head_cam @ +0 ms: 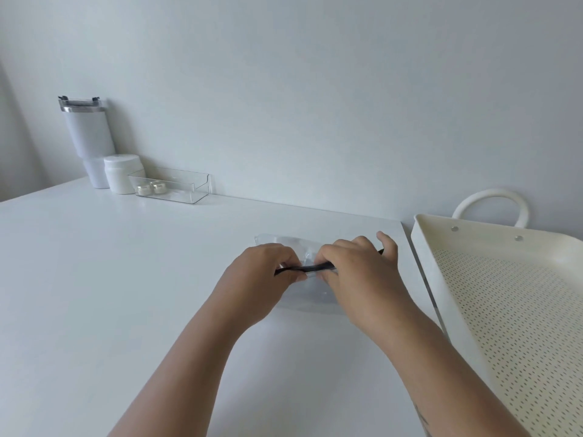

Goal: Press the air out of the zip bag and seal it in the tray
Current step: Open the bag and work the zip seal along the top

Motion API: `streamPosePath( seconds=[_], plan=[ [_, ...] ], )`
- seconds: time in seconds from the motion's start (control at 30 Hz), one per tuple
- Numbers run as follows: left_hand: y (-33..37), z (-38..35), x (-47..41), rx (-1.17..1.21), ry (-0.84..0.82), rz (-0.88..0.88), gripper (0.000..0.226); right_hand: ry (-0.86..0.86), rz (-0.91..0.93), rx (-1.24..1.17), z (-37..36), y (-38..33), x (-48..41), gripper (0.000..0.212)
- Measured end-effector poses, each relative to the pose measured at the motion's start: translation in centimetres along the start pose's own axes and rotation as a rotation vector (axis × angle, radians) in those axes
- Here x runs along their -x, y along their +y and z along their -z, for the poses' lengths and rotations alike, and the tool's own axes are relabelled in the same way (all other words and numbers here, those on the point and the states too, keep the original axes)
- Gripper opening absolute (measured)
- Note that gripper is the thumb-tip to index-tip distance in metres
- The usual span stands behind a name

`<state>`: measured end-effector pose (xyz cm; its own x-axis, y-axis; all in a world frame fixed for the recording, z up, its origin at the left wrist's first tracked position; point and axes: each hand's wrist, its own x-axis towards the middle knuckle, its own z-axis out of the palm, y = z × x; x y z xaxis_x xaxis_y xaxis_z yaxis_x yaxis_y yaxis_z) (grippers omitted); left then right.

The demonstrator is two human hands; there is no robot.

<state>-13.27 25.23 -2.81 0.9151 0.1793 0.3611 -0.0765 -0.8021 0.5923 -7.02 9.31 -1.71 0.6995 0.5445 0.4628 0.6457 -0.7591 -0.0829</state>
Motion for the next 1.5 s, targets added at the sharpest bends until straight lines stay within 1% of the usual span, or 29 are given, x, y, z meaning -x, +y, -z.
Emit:
streamPosePath(
  seconds=[0.07, 0.13, 0.23, 0.3, 0.37, 0.5, 0.57, 0.67, 0.73, 0.83, 0.9, 0.97, 1.03, 1.13, 1.2, 1.3, 1.4, 1.5],
  plan=[
    [-0.1, 0.3, 0.1, 0.033, 0.004, 0.020, 0.006, 0.019, -0.018, -0.012, -0.3, -0.1, 0.0, 0.012],
    [-0.6, 0.9, 0.2, 0.065, -0.012, 0.063, 0.006, 0.043, -0.037, -0.024, -0.5, 0.3, 0.2, 0.019],
    [-0.9, 1.1, 0.4, 0.046, -0.036, 0.086, 0.003, 0.055, -0.060, -0.058, -0.5, 0.8, 0.4, 0.025],
    [-0.7, 0.8, 0.3, 0.012, -0.022, 0.066, 0.008, 0.053, -0.062, -0.084, -0.3, 0.8, 0.4, 0.023],
    [-0.4, 0.5, 0.2, -0.008, -0.008, 0.055, 0.011, 0.027, -0.056, -0.079, -0.2, 0.7, 0.3, 0.016],
    [-0.4, 0.3, 0.1, -0.020, -0.012, 0.077, 0.013, -0.035, -0.028, -0.103, -0.6, -0.2, -0.3, 0.007],
    [-0.6, 0.4, 0.2, 0.024, -0.018, 0.099, 0.010, -0.030, -0.034, -0.097, -0.9, -0.5, -0.5, 0.013],
    [-1.2, 1.1, 0.4, 0.073, -0.040, 0.131, 0.002, -0.020, -0.062, -0.131, -1.2, 0.0, -0.3, 0.017],
    [-1.4, 1.2, 0.4, 0.056, -0.045, 0.136, 0.002, -0.016, -0.096, -0.178, -1.1, 0.3, -0.3, 0.016],
    [-1.3, 0.8, 0.3, -0.002, -0.031, 0.120, 0.012, -0.058, -0.121, -0.205, -0.7, 0.4, -0.7, 0.014],
    [-1.2, 0.5, 0.1, -0.013, -0.026, 0.129, 0.015, -0.099, -0.118, -0.211, -0.6, 0.2, -0.9, 0.010],
    [-1.2, 0.5, 0.1, -0.001, -0.037, 0.141, 0.016, -0.104, -0.102, -0.239, -0.7, -0.2, -0.8, 0.008],
    [-1.3, 0.5, 0.2, 0.017, -0.037, 0.133, 0.015, -0.086, -0.099, -0.245, -1.0, -0.5, -0.6, 0.012],
    [-1.7, 0.7, 0.2, 0.108, -0.036, 0.129, 0.008, -0.057, -0.104, -0.235, -1.3, -0.3, -0.3, 0.021],
    [-2.0, 0.9, 0.2, 0.125, -0.041, 0.126, 0.009, -0.031, -0.109, -0.223, -1.4, 0.0, -0.1, 0.023],
    [-2.2, 1.0, 0.2, 0.094, -0.044, 0.109, 0.006, -0.011, -0.114, -0.228, -1.5, 0.3, 0.2, 0.019],
    [-2.2, 0.6, 0.1, 0.065, -0.026, 0.097, 0.018, -0.038, -0.102, -0.234, -1.4, 0.2, 0.4, 0.009],
    [-2.3, 0.5, -0.1, 0.106, -0.023, 0.102, 0.023, -0.061, -0.098, -0.247, -1.3, 0.3, 0.4, 0.008]
  ],
)
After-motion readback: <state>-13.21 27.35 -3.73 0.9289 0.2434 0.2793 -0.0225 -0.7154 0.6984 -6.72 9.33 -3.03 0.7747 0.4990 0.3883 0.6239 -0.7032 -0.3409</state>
